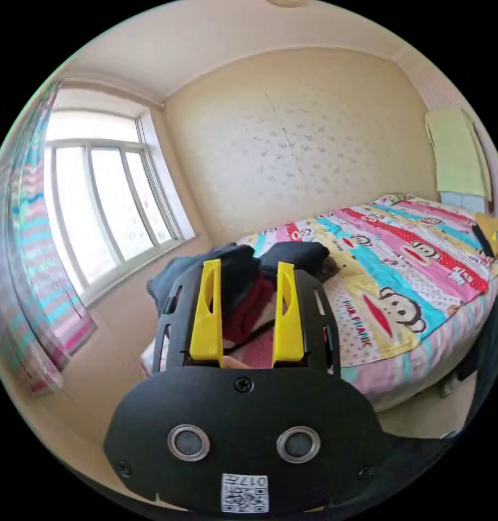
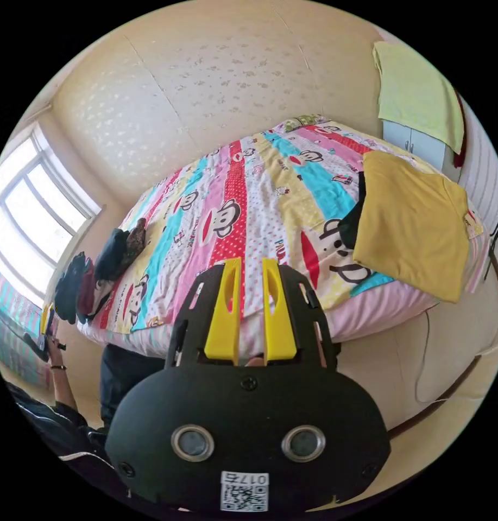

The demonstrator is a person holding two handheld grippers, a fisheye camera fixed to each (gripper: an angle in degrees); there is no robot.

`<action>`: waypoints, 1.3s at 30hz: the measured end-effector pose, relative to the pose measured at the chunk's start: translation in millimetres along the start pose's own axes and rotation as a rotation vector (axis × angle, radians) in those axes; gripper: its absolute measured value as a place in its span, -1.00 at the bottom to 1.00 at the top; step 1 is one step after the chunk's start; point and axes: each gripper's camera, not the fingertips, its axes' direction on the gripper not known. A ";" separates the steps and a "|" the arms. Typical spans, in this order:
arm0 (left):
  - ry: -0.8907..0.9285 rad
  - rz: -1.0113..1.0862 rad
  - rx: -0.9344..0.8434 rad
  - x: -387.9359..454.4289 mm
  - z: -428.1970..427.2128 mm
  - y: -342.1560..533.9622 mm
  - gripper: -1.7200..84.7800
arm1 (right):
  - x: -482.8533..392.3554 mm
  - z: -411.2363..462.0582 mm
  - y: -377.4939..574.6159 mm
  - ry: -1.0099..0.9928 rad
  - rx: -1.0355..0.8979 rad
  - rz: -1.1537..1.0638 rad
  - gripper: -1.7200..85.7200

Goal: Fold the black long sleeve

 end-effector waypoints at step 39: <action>1.224 -0.198 -0.026 113.3 15.3 -185.8 -0.88 | 89.3 -24.2 100.0 -0.328 -0.027 0.073 -0.77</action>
